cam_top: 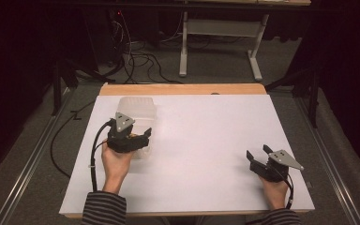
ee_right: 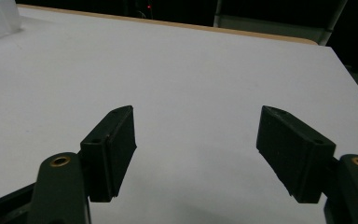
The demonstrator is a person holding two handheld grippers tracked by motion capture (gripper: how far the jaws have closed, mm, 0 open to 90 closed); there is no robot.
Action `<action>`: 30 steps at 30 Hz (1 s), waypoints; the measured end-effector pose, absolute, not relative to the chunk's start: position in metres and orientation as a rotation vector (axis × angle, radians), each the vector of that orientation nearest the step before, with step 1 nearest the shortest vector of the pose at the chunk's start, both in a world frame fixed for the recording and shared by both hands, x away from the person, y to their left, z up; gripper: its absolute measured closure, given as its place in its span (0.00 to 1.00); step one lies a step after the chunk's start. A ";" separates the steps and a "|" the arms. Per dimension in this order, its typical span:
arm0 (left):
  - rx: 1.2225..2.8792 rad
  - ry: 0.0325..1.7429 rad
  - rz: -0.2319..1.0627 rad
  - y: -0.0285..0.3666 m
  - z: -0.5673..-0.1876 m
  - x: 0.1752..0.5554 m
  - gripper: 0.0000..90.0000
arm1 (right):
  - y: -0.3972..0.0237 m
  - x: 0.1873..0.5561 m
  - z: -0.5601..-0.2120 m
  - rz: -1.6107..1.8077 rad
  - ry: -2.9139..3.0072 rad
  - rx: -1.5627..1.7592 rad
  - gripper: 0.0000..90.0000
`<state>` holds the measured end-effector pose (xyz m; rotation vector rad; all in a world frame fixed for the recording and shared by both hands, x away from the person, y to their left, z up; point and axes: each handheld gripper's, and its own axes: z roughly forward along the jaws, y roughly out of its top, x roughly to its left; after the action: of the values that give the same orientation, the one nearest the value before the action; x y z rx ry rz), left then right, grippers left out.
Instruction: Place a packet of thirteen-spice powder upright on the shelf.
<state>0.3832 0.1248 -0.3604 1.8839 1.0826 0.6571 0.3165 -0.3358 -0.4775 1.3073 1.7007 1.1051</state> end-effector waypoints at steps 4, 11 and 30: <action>1.888 1.056 0.628 0.117 -0.360 0.383 0.29 | -0.336 0.317 -0.477 1.105 1.700 1.308 0.32; 1.913 1.010 0.599 0.103 -0.361 0.381 0.29 | -0.336 0.316 -0.477 1.107 1.698 1.309 0.32; 1.954 0.921 0.512 0.068 -0.375 0.375 0.30 | -0.336 0.317 -0.478 1.105 1.700 1.308 0.32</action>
<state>0.3752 0.0676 -0.3754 1.9544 0.9211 0.5115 0.3167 -0.3359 -0.4775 1.3076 1.7002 1.1050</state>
